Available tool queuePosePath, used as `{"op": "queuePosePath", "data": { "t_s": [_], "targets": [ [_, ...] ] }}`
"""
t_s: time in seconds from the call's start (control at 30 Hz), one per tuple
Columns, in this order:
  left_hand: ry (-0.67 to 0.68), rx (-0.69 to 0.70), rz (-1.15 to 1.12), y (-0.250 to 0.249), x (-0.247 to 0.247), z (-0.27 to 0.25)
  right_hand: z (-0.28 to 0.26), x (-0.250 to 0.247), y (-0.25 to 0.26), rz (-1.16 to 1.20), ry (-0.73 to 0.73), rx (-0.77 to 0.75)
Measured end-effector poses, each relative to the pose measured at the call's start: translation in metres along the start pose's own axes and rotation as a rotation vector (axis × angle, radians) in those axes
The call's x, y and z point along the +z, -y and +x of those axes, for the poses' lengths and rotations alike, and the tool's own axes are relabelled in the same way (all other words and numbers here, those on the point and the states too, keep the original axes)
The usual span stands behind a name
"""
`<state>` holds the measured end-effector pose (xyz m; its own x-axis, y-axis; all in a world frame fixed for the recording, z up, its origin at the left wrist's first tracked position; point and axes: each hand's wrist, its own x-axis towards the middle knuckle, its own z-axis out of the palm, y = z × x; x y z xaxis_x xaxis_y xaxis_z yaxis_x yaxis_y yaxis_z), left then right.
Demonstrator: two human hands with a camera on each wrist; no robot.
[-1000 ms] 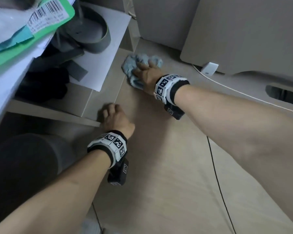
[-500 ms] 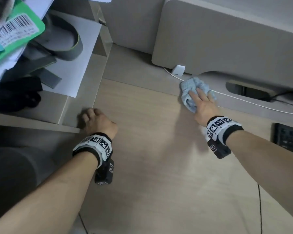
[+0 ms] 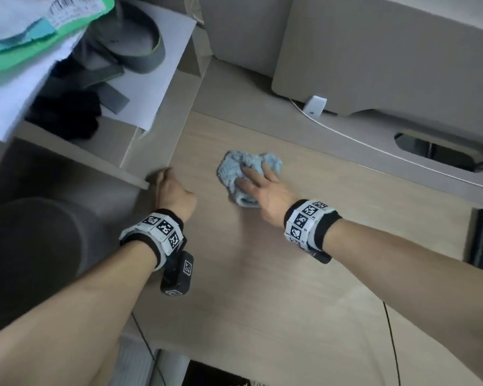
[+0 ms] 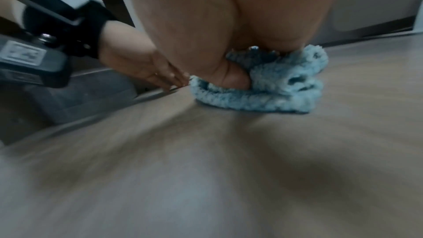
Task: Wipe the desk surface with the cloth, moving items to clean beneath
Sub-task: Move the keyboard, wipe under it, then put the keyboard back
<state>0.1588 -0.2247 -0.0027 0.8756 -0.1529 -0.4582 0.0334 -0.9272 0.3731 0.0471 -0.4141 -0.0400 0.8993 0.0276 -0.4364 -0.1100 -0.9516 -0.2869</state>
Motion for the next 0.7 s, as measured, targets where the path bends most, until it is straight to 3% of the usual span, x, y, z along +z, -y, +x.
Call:
{"op": "queuePosePath", "data": {
  "t_s": [0.13, 0.2, 0.33, 0.43, 0.5, 0.57, 0.63, 0.7],
  "targets": [
    [0.02, 0.075, -0.003, 0.031, -0.002, -0.029, 0.05, -0.02, -0.029, 0.058, -0.141, 0.093],
    [0.008, 0.083, 0.034, 0.049, -0.004, -0.04, 0.089, -0.036, -0.02, 0.04, -0.187, 0.123],
    [0.0, 0.006, 0.082, 0.082, -0.009, -0.053, 0.121, -0.014, 0.052, -0.145, -0.037, -0.123],
    [-0.023, -0.006, 0.128, 0.096, -0.011, -0.055, 0.068, 0.022, 0.1, -0.253, 0.067, -0.379],
    [-0.033, -0.01, 0.149, 0.098, -0.014, -0.056, 0.035, 0.028, 0.087, -0.215, 0.089, -0.474],
    [-0.039, -0.012, 0.162, 0.099, -0.016, -0.056, 0.029, 0.015, 0.052, -0.139, 0.042, -0.347],
    [-0.035, -0.021, 0.166, 0.102, -0.018, -0.057, 0.044, -0.004, 0.017, -0.076, -0.051, -0.105],
    [-0.021, -0.034, 0.166, 0.104, -0.017, -0.057, 0.063, -0.016, 0.015, -0.055, -0.117, -0.018]
  ]
}}
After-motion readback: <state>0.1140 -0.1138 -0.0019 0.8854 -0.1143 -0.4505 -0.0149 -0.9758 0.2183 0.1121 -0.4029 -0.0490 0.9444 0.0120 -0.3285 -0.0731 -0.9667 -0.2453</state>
